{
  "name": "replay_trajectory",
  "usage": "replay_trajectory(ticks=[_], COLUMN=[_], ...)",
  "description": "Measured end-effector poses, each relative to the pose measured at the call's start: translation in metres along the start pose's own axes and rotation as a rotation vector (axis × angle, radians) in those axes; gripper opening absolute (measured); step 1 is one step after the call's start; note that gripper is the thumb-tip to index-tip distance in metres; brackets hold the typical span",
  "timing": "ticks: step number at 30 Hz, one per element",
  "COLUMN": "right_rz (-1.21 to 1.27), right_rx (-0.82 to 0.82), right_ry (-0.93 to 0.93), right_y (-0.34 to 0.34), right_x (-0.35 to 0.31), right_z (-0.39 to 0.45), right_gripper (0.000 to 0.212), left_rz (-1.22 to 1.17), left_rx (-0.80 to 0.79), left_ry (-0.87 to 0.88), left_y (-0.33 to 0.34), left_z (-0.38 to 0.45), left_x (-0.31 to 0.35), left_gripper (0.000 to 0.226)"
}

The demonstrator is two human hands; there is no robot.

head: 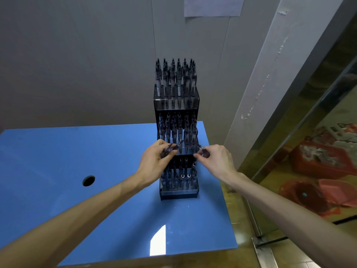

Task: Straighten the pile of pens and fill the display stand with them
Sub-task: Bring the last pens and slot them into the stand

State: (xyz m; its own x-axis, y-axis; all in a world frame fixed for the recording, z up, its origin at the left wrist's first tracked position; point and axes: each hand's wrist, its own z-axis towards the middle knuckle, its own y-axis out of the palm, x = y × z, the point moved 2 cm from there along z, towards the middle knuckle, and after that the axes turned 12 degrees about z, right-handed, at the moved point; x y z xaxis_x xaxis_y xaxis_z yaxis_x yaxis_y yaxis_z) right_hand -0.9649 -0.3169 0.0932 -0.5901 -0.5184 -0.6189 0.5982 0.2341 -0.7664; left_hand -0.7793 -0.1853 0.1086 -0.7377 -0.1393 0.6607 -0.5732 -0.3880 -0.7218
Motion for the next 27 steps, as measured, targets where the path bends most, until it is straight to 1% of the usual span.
replay_trajectory(ticks=[3, 6, 9, 14, 16, 20, 23, 27], right_rz=[0.017, 0.031, -0.043, -0.043, -0.029, 0.096, 0.224, 0.415], right_rx=[-0.063, -0.075, -0.11, -0.121, -0.101, -0.027, 0.008, 0.028], right_ry=[0.036, 0.036, -0.001, -0.03, -0.058, -0.064, -0.033, -0.027], right_y=[0.006, 0.007, 0.011, 0.014, 0.012, 0.002, -0.006, -0.015], right_x=[0.001, -0.001, -0.004, -0.007, -0.008, -0.007, -0.009, -0.01], right_z=[0.003, 0.006, 0.006, 0.002, -0.001, -0.008, -0.006, -0.005], right_gripper=[0.038, 0.041, 0.042, 0.047, 0.047, 0.035, 0.04, 0.048], left_rz=[-0.001, 0.03, 0.08, 0.13, 0.136, 0.118, 0.136, 0.138], left_rx=[0.032, 0.049, 0.067, 0.087, 0.084, 0.061, 0.046, 0.054], left_ry=[-0.031, -0.034, -0.005, 0.019, 0.011, -0.02, -0.005, 0.007], left_y=[-0.002, -0.008, -0.014, -0.017, -0.018, -0.017, -0.014, -0.012], left_z=[0.002, 0.003, 0.002, 0.001, 0.002, 0.005, 0.005, 0.006], left_x=[0.0, 0.001, 0.006, 0.012, 0.013, 0.013, 0.014, 0.017], left_gripper=[0.022, 0.024, 0.022, 0.026, 0.025, 0.024, 0.028, 0.025])
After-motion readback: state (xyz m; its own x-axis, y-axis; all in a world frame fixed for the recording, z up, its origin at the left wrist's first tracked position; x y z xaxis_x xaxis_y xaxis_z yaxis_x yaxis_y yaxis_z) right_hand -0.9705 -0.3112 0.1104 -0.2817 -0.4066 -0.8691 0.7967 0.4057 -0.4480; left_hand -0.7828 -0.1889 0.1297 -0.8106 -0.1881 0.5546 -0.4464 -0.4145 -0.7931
